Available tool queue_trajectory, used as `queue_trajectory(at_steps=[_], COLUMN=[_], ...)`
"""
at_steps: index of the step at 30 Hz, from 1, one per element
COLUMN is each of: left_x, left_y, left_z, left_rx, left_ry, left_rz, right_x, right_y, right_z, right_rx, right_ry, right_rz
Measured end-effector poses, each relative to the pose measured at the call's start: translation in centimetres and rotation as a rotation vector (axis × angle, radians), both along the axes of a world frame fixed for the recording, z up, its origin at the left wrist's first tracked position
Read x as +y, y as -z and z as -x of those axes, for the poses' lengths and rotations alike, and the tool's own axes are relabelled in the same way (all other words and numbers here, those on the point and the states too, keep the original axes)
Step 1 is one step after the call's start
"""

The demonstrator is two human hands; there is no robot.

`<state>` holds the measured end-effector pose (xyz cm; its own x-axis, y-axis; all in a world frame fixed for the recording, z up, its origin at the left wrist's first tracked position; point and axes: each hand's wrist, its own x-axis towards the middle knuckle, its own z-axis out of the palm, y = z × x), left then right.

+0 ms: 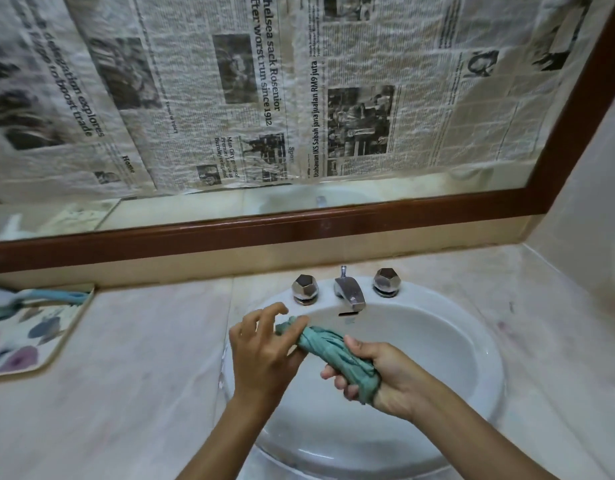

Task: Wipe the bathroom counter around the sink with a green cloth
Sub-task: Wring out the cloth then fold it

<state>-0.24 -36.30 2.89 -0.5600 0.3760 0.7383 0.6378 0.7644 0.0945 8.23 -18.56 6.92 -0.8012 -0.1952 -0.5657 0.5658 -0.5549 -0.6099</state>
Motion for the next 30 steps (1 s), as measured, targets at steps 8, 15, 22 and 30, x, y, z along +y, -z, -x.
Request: queue_trajectory(at_steps=[8,15,22,30], left_x=[-2.3,-4.6,-11.6,-23.4], left_y=[1.1,1.8,3.0,4.8], left_z=[-6.5,-8.3,-9.5,-10.1], left_rx=[-1.277,-1.3,-1.342,-1.288], left_ry=[0.091,-0.142,-0.114,-0.24], left_rz=[-0.764,-1.189,-1.535,-1.825], right_x=[-4.8,-9.5,-13.6,-25.1], right_y=[2.9,4.7,6.8,8.8], right_z=[-1.3,-1.9,0.1,3.6], right_rx=[0.144,0.227,0.053,0.113], right_ry=[0.155,0.075,-0.151,-0.393], right_rz=[-0.789,-0.62,-0.028,-0.194])
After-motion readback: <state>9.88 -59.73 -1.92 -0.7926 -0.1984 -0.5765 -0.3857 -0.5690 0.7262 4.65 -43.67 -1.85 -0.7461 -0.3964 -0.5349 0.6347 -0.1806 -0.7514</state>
